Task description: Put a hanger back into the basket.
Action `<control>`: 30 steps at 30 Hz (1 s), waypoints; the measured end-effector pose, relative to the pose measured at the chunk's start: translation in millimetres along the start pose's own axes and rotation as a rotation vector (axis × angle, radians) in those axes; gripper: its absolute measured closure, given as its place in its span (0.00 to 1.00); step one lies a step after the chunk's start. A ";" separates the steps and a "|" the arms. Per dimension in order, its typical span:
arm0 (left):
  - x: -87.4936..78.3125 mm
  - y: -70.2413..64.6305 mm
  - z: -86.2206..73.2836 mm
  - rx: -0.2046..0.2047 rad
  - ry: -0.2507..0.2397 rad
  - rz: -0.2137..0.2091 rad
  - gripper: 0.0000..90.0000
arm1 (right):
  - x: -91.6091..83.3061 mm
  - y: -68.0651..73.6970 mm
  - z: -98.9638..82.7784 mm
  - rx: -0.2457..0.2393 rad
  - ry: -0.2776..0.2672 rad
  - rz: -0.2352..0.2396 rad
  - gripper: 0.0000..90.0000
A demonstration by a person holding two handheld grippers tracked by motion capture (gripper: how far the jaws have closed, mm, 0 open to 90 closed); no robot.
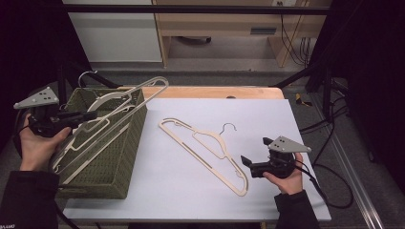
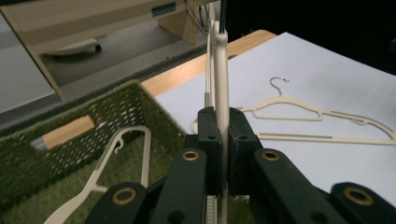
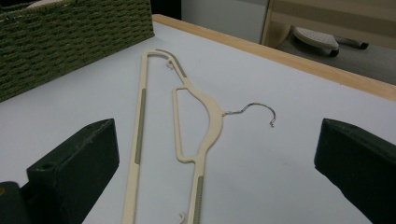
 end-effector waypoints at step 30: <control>-5.9 67.8 -63.3 -0.146 0.047 0.106 0.95 | -0.8 0.5 -0.5 0.006 -0.001 -0.003 0.01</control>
Point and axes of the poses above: each handheld gripper's, and its own axes: x roughly forward along the jaws, z roughly out of its top, y roughly to its left, the point moved 6 cm from there along x, roughly forward along the jaws, and after that the axes turned 6 degrees about z, right-handed, at the moved point
